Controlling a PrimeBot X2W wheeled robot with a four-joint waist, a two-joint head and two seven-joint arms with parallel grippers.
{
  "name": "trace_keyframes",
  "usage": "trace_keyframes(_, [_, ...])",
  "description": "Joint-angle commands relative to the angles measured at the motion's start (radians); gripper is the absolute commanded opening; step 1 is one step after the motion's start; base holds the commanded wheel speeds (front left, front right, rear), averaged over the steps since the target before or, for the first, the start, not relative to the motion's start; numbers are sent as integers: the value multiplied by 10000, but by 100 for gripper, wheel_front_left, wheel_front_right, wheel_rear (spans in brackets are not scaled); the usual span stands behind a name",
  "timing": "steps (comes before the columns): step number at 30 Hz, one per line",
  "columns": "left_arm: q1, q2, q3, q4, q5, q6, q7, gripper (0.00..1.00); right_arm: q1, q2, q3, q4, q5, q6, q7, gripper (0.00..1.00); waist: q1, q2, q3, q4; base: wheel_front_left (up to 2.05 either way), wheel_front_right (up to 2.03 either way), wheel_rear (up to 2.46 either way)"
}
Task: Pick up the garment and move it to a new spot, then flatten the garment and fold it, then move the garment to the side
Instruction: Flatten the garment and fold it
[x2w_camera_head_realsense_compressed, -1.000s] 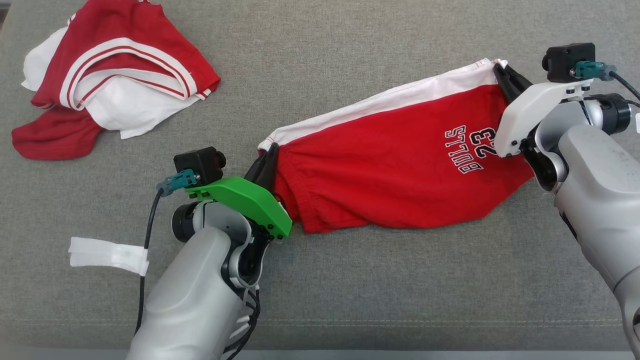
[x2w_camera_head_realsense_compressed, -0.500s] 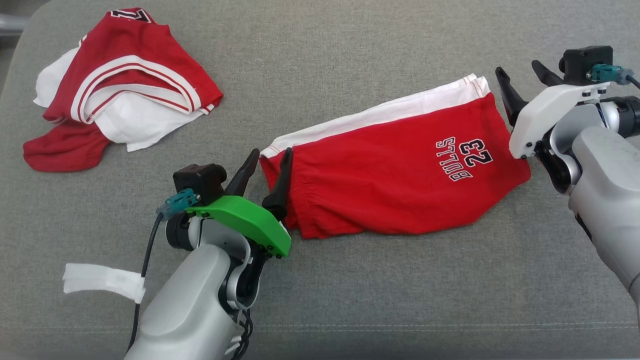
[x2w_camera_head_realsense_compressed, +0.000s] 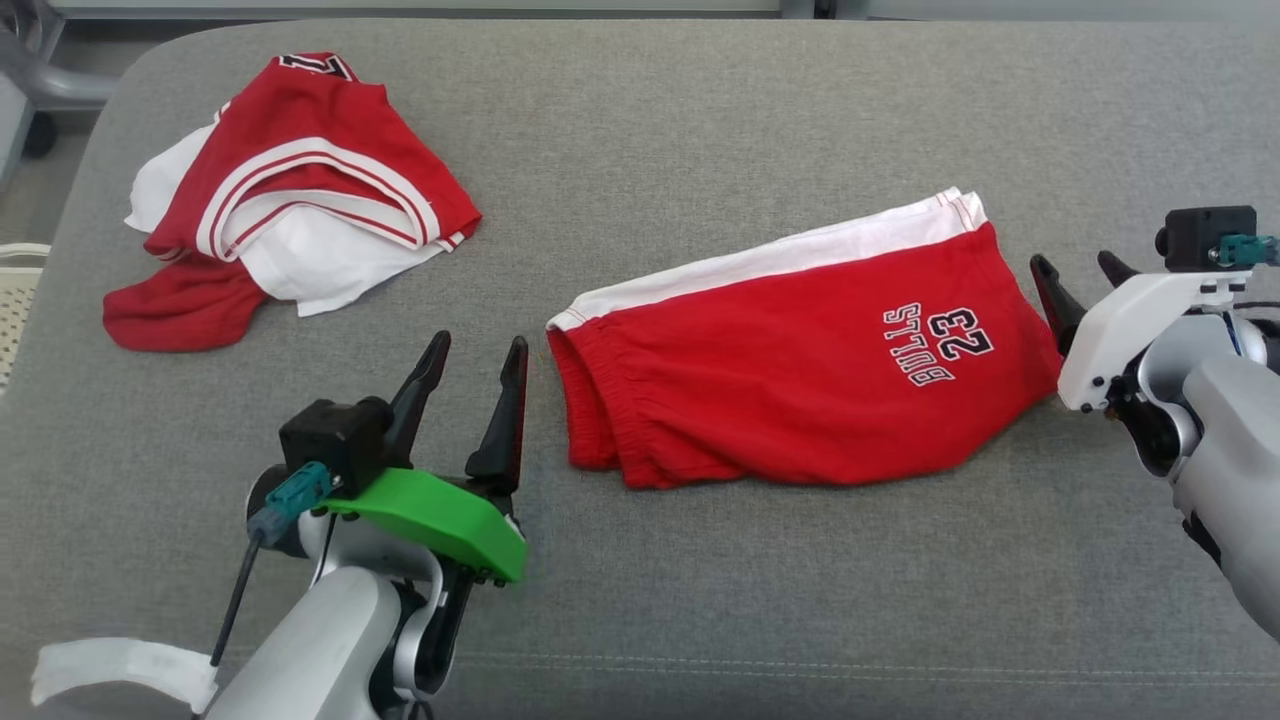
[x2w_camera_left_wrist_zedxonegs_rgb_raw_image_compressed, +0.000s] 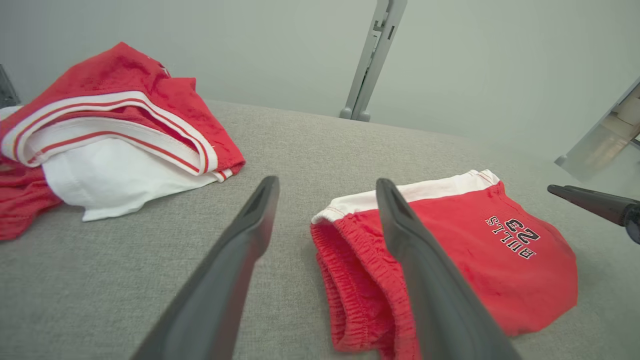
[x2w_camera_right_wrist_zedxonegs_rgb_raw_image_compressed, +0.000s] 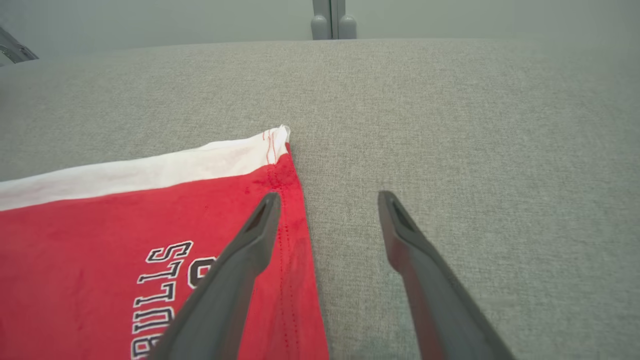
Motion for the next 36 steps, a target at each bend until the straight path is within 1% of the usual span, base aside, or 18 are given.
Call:
trace_keyframes(1, [276, 275, 137, -321, 113, 229, 46, 100, 201, -87, 40, 62, 216, -3, 168, 100, 0, 0, -61, 324, 0, 0, 0])
trace_keyframes(6, [800, 588, 455, -1122, -94, 657, 86, 100, 305, -145, 89, 214, 650, -3, 464, 100, 0, 0, -24, 790, 0, 0, 0])
trace_keyframes(10, [1153, 626, 563, -1581, -212, 885, 67, 100, 364, -83, 82, 454, 1037, -3, 844, 100, 0, 0, -8, 1120, 0, 0, 0])
trace_keyframes(17, [1417, 602, 544, -1877, -314, 982, 101, 100, 487, -1, 135, 872, 1361, -3, 1196, 100, 0, 0, -50, 1452, 0, 0, 0])
trace_keyframes(20, [1456, 613, 519, -1942, -360, 1000, 130, 100, 376, -3, 46, 1320, 1462, -3, 1259, 100, 0, 0, -84, 1560, 0, 0, 0])
trace_keyframes(25, [1566, 622, 466, -2018, -394, 1023, 154, 100, 186, 170, -8, 1999, 1497, -3, 1225, 100, 0, 0, -141, 1702, 0, 0, 0])
trace_keyframes(30, [1617, 637, 439, -2049, -440, 1039, 179, 100, 330, 336, 84, 2042, 1642, -2, 1530, 100, 0, 0, -157, 1787, 0, 0, 0])
trace_keyframes(31, [1627, 649, 440, -2048, -450, 1040, 180, 100, 366, 371, 130, 2029, 1631, 0, 1604, 81, 0, 0, -159, 1793, 0, 0, 0])
trace_keyframes(32, [1642, 654, 439, -2045, -466, 1045, 186, 100, 407, 399, 171, 2030, 1631, 0, 1662, 55, 0, 0, -164, 1797, 0, 0, 0])
trace_keyframes(33, [1659, 662, 443, -2042, -483, 1052, 196, 100, 446, 430, 199, 2024, 1654, 0, 1728, 42, 0, 0, -170, 1797, 0, 0, 0])
trace_keyframes(35, [1686, 681, 462, -2040, -502, 1067, 204, 100, 498, 481, 238, 2001, 1697, 1, 1771, 25, 0, 0, -190, 1775, 0, 0, 0])
trace_keyframes(36, [1698, 693, 475, -2039, -511, 1069, 199, 100, 504, 499, 256, 1965, 1715, 0, 1763, 9, 0, 0, -203, 1748, 0, 0, 0])
